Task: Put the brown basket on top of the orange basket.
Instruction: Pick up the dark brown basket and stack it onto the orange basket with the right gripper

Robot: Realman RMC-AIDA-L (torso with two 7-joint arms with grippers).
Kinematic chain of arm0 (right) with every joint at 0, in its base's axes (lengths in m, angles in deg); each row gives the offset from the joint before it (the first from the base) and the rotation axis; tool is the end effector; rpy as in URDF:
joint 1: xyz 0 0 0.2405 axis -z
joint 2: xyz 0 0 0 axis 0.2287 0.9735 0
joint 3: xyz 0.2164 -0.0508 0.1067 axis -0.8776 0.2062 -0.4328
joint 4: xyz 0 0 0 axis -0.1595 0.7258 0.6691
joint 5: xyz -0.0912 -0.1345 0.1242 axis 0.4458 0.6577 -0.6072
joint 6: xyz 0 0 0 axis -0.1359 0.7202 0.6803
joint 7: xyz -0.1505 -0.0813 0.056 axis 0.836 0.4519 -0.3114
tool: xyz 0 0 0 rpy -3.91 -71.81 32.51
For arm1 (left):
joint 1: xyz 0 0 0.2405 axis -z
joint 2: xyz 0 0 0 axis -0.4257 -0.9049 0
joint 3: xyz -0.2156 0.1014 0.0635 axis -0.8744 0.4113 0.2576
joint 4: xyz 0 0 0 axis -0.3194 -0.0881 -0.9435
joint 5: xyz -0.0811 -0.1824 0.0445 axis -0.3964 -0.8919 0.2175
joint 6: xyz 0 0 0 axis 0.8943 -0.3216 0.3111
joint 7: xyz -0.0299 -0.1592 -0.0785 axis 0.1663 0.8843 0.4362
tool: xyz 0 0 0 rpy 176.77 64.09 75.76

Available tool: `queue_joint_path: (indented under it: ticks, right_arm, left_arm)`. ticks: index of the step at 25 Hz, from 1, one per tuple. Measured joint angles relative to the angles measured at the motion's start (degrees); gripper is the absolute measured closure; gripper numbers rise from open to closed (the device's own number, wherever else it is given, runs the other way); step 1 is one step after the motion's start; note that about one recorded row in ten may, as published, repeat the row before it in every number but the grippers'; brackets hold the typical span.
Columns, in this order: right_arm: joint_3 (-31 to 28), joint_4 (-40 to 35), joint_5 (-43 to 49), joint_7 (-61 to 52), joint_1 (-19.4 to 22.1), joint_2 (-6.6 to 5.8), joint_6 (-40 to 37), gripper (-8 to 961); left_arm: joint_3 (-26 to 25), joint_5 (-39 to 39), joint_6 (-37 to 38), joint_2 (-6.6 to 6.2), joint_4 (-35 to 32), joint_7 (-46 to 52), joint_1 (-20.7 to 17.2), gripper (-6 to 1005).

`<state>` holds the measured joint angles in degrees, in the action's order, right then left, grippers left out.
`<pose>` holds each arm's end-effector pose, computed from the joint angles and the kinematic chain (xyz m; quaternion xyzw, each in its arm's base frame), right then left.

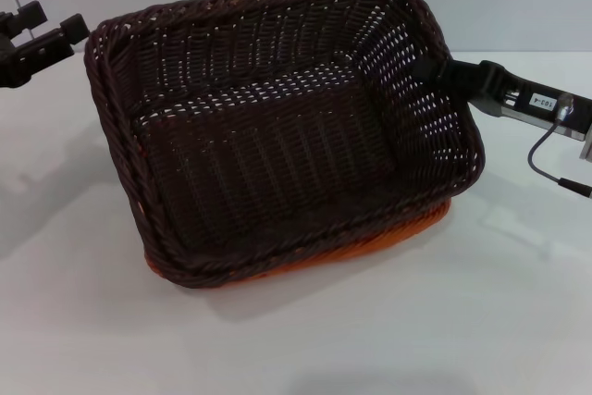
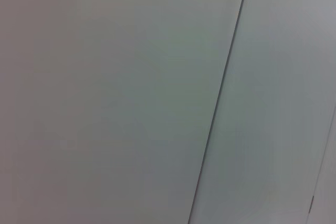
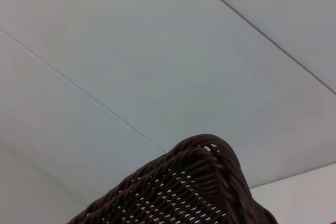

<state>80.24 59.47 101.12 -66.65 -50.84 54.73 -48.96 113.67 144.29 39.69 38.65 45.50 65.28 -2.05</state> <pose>0.2008 0.3967 -0.0062 -0.7592 0.4975 0.4062 0.1056 -0.2656 0.3743 0.0989 -0.8146 -0.2625 -0.3800 0.3508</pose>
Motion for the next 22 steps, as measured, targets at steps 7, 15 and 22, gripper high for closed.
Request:
queue_joint_path:
  ticks: [7, 15, 22]
  right_arm:
    - [-0.12, 0.02, 0.0, 0.09, 0.37, 0.0, 0.87, 783]
    - [-0.4, 0.72, 0.0, 1.08, 0.68, 0.0, 1.62, 784]
    - [-0.22, 2.26, -1.0, 2.28, 0.92, 0.0, 2.58, 782]
  left_arm:
    - [0.0, 0.03, -0.2, 0.0, 0.0, 0.0, -0.2, 140]
    - [0.0, 0.06, -0.33, 0.0, 0.13, -0.03, -0.16, 140]
    - [0.0, 0.09, -0.36, 0.0, 0.18, -0.01, -0.12, 140]
